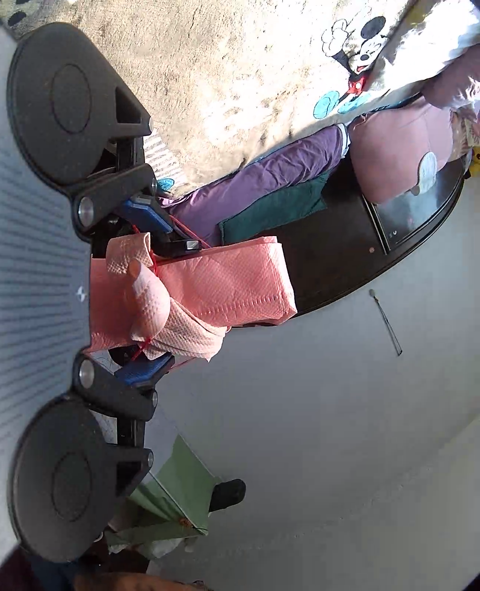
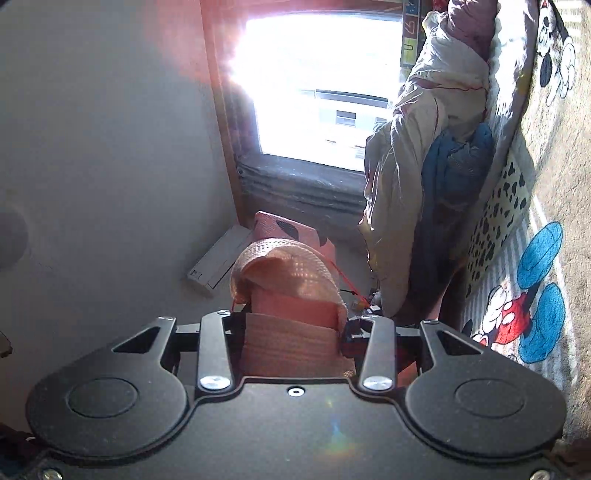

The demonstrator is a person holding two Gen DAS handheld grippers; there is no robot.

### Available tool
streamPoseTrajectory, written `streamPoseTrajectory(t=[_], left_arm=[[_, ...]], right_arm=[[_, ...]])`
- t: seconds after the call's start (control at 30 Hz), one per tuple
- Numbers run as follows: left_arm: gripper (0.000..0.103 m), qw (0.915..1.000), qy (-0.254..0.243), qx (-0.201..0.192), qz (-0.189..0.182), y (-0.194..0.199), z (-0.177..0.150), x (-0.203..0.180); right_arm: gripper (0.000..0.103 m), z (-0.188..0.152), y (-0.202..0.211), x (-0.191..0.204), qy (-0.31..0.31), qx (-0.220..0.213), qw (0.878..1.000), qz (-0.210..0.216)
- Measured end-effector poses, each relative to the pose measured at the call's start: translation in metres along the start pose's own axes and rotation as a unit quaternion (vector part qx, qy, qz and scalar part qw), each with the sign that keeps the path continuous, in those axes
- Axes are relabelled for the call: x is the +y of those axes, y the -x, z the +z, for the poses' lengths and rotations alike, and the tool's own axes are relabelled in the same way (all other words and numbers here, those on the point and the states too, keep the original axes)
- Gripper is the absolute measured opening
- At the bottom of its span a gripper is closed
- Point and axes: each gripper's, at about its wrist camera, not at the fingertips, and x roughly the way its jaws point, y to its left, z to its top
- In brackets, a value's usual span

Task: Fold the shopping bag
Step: 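Raise the banded pink roll upright with the left tool, handles hanging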

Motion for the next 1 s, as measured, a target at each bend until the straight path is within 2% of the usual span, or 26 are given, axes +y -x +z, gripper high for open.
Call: streamPoseTrajectory(t=[0.07,0.1,0.13,0.17,0.27,0.43,0.5,0.63,0.73,0.77,0.8,0.83,0.9,1.0], left_arm=[[0.073,0.9986,0.001,-0.054,0.004,0.009,-0.006,-0.011],[0.088,0.9973,-0.001,-0.074,0.006,0.012,-0.009,-0.017],[0.097,0.9975,-0.012,-0.069,0.007,0.009,-0.016,-0.022],[0.098,0.9976,-0.023,-0.065,0.007,0.006,-0.023,-0.027],[0.100,0.9958,-0.057,-0.070,0.010,0.004,-0.038,-0.043],[0.100,0.9825,-0.143,-0.120,-0.004,0.024,-0.043,-0.082],[0.101,0.9818,-0.153,-0.112,-0.006,0.019,-0.041,-0.092],[0.101,0.9814,-0.180,-0.066,-0.007,-0.004,-0.045,-0.105],[0.101,0.9801,-0.193,-0.048,-0.001,-0.012,-0.050,-0.110],[0.098,0.9795,-0.197,-0.042,0.004,-0.014,-0.051,-0.111],[0.076,0.9791,-0.200,-0.037,0.009,-0.015,-0.052,-0.112],[0.059,0.9788,-0.201,-0.037,0.011,-0.014,-0.054,-0.113],[0.052,0.9749,-0.216,-0.054,0.007,-0.006,-0.061,-0.117],[0.050,0.9714,-0.226,-0.074,0.004,0.006,-0.069,-0.116]], right_arm=[[0.041,0.001,0.000,0.001,-0.002,-0.016,1.000,-0.001],[0.041,0.001,0.001,0.002,-0.006,-0.028,1.000,0.006],[0.041,0.001,0.002,0.003,-0.019,-0.052,0.998,0.022],[0.041,0.004,0.003,0.009,-0.018,-0.069,0.997,0.034],[0.041,0.016,0.004,0.029,0.028,-0.085,0.995,0.046],[0.041,0.025,0.012,0.060,0.094,-0.075,0.991,0.057],[0.041,0.025,0.013,0.070,0.118,-0.062,0.990,0.055],[0.041,0.016,0.011,0.084,0.149,-0.036,0.986,0.058],[0.041,0.007,0.008,0.097,0.187,-0.016,0.981,0.054],[0.041,0.003,0.007,0.100,0.197,-0.008,0.979,0.053],[0.041,0.000,0.004,0.103,0.204,-0.001,0.978,0.052],[0.041,-0.003,0.003,0.105,0.210,0.005,0.976,0.052],[0.041,-0.010,0.003,0.110,0.230,0.018,0.972,0.044],[0.042,-0.015,0.000,0.114,0.235,0.032,0.970,0.046]])
